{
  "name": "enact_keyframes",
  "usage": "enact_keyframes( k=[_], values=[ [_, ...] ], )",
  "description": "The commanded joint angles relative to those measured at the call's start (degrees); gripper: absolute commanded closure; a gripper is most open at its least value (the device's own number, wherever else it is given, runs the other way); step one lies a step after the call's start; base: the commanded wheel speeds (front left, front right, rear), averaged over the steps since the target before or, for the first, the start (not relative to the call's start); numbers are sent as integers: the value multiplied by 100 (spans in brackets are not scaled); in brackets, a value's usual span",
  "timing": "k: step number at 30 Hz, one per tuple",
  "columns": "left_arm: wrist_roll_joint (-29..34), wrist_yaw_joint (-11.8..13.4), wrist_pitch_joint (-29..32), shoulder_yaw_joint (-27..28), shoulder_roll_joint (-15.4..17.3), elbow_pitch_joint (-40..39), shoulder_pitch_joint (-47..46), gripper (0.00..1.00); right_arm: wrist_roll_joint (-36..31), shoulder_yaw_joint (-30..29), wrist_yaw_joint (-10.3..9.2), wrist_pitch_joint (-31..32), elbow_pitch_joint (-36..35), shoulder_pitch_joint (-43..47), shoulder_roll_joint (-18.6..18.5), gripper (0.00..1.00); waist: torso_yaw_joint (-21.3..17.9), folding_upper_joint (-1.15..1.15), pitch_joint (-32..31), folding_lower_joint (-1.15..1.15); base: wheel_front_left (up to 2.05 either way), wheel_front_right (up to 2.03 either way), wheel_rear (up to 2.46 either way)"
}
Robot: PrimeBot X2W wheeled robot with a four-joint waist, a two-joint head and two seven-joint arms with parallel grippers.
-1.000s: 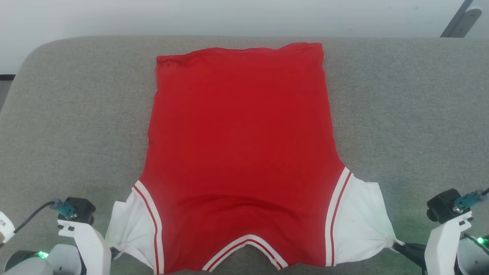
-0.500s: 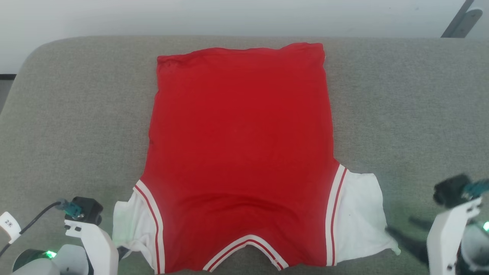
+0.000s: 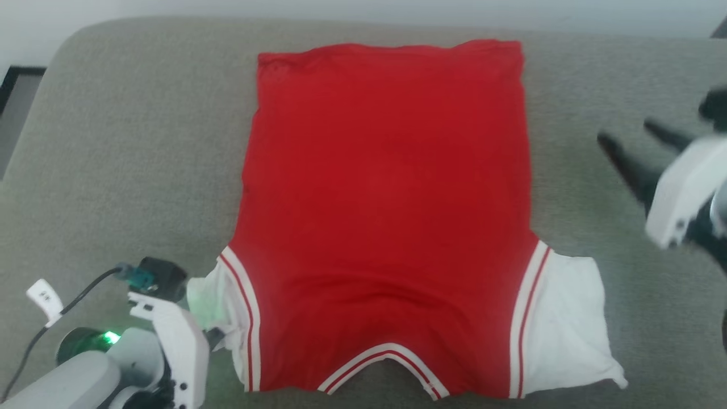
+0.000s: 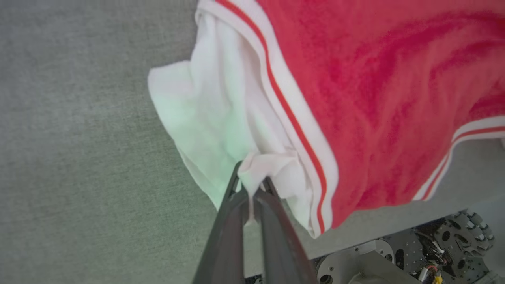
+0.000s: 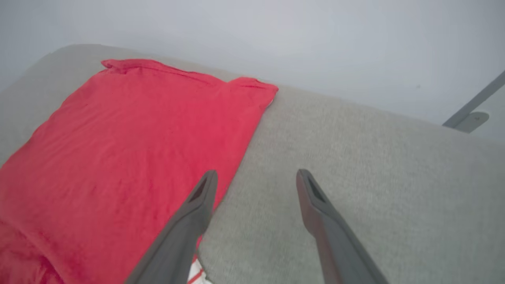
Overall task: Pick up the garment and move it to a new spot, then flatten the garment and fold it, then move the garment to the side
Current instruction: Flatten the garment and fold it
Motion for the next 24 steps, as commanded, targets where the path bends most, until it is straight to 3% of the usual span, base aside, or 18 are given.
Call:
enact_keyframes(
  k=[1, 15, 24],
  values=[
    [50, -35, 14, -18, -65, -2, -113, 100, -8, 25, 2, -101, 184, -262, 30, 0, 174, 0, 176, 0, 0, 0, 0],
    [358, -475, -62, -213, -964, 354, -919, 100, -171, 493, 2, -66, 3226, -2816, -377, 0, 1196, 0, 1103, 0, 0, 0, 0],
    [433, -863, -203, -381, -1502, 1037, -1177, 100, -347, 729, 1, 801, 5039, -3786, -408, 0, 1668, 0, 1429, 0, 0, 0, 0]
  ],
)
